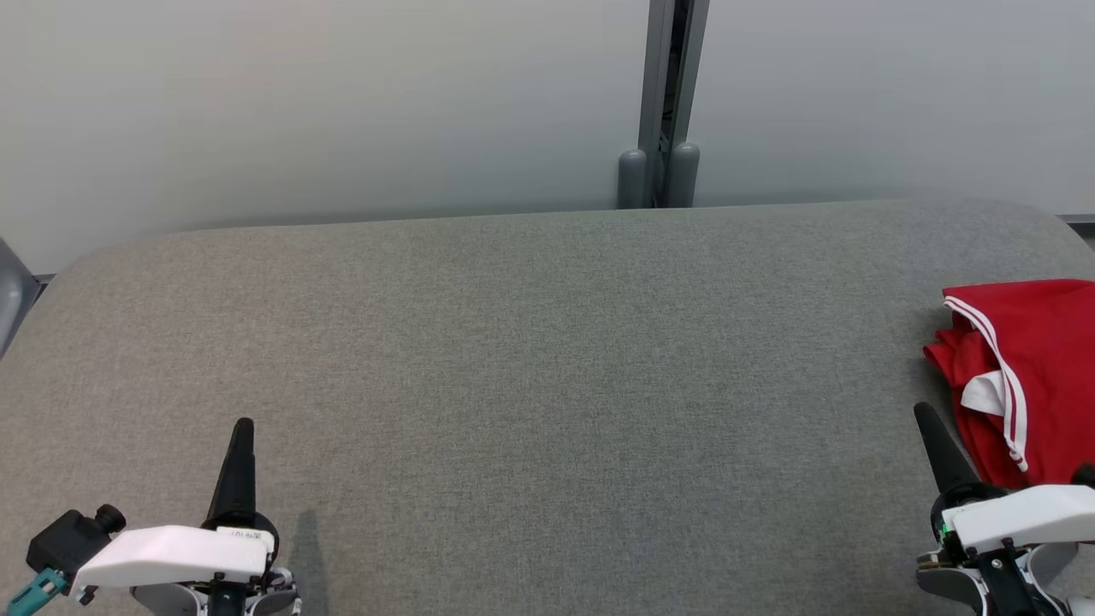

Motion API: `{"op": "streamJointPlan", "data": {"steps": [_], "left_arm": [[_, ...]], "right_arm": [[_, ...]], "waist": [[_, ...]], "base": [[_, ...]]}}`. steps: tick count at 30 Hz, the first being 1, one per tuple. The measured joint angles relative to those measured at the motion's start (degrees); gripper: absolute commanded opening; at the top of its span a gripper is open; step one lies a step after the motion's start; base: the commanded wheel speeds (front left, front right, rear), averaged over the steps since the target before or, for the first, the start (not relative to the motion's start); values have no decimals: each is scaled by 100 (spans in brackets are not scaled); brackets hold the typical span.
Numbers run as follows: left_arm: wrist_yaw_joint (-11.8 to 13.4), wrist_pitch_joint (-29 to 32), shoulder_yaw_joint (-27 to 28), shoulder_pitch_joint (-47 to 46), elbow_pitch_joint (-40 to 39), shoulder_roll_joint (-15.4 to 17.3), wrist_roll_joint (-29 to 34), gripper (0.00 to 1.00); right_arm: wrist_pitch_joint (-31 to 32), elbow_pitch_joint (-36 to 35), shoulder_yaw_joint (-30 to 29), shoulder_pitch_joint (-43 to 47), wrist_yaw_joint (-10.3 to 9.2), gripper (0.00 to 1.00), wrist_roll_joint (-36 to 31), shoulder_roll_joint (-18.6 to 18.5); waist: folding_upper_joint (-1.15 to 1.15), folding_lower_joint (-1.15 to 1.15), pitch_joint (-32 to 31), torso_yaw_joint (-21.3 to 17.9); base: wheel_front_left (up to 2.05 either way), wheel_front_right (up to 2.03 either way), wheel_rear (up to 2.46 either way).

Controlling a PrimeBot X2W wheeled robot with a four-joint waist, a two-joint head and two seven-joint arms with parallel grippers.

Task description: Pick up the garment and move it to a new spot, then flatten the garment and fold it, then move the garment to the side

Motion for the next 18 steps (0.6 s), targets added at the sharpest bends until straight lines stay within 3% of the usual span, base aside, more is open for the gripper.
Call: {"op": "streamJointPlan", "data": {"steps": [18], "left_arm": [[-180, 154, 218, -159, 101, -133, -821, 0]], "right_arm": [[112, 289, -77, -258, 0, 0, 938, -7]], "waist": [[0, 0, 45, -21]], "base": [[0, 0, 0]]}}
